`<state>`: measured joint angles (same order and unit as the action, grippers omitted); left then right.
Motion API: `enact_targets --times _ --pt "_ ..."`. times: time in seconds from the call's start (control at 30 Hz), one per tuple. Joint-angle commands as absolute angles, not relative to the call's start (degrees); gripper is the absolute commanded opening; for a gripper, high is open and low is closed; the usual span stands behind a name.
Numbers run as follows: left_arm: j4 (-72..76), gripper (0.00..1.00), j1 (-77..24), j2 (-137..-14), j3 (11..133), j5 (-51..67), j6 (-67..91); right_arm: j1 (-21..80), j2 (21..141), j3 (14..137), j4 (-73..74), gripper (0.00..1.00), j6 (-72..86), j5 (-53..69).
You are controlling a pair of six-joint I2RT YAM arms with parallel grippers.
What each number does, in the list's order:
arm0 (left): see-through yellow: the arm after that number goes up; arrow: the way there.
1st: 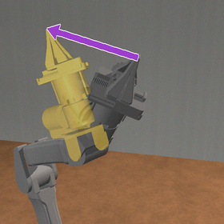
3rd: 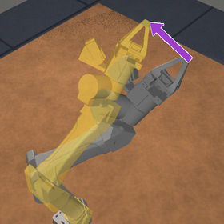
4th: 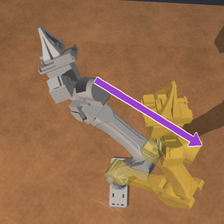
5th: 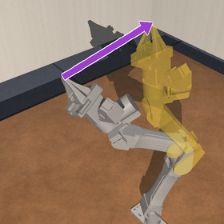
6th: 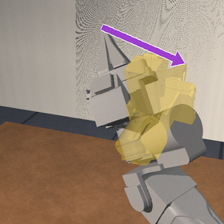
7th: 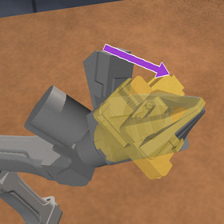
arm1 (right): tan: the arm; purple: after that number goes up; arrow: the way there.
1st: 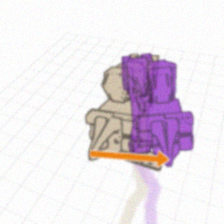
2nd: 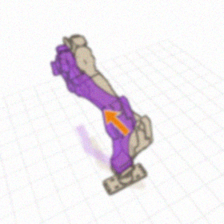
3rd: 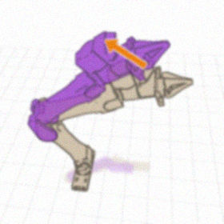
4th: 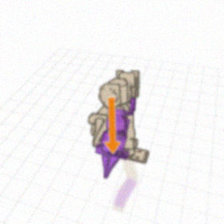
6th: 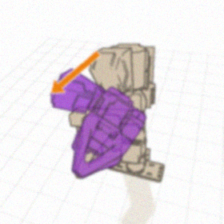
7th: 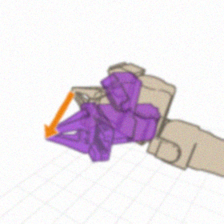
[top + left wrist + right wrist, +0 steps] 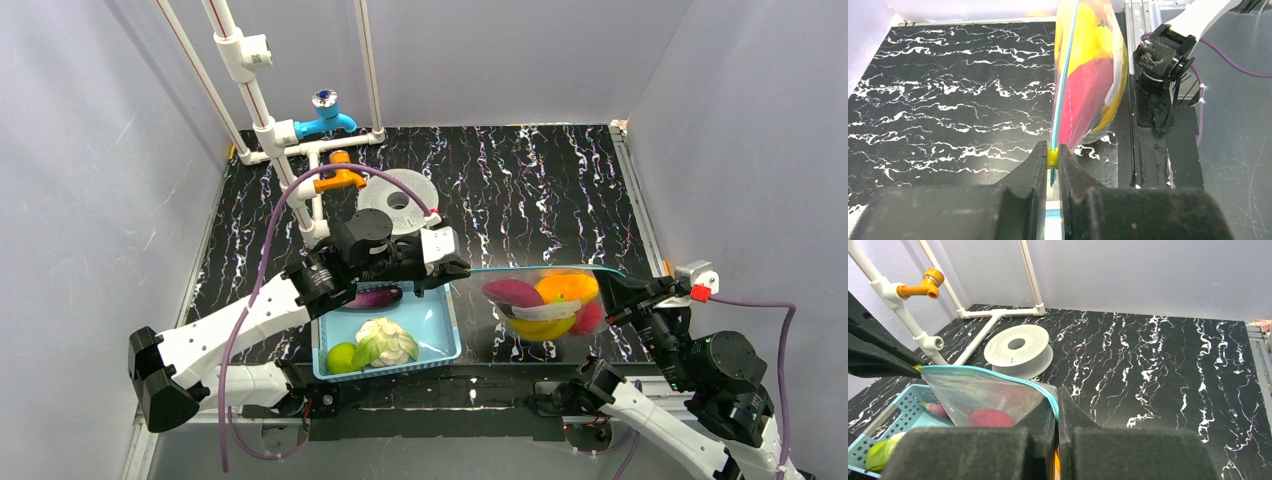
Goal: Place the food in the zip-top bag and seal the zipper
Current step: Zip the zipper food storage bag at the center of the board, then place the zipper food storage bag at the center of the board.
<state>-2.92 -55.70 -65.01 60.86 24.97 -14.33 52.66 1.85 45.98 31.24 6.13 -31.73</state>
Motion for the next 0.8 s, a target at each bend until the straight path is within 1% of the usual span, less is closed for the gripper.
enact_targets --times 0.0,0.23,0.43,0.53,0.57,0.73,0.77 --pt "-6.05 0.00 -54.59 -62.28 57.88 22.35 -13.49 52.31 0.38 50.96 27.22 0.01 3.52 -39.39" --pt "-5.17 0.00 -54.59 -62.21 57.52 21.88 -11.78 52.35 0.43 50.45 27.53 0.01 4.51 -38.10" --pt "-3.62 0.00 -54.58 -64.02 58.46 20.97 -8.40 52.30 1.70 48.66 26.48 0.01 6.70 -34.64" --pt "-3.11 0.39 -54.58 -65.14 58.75 19.16 -6.15 52.29 4.93 46.71 27.23 0.01 8.38 -34.34" --pt "-2.81 0.48 -54.58 -65.30 58.69 18.06 -5.02 52.29 6.59 45.61 27.06 0.01 9.76 -35.48" --pt "-2.59 0.71 -54.60 -62.69 58.44 11.58 1.31 52.29 17.77 44.52 29.45 0.01 18.16 -39.10" --pt "-3.18 0.76 -54.58 -61.74 58.57 9.52 3.06 52.29 19.62 44.61 29.29 0.01 19.58 -39.21"
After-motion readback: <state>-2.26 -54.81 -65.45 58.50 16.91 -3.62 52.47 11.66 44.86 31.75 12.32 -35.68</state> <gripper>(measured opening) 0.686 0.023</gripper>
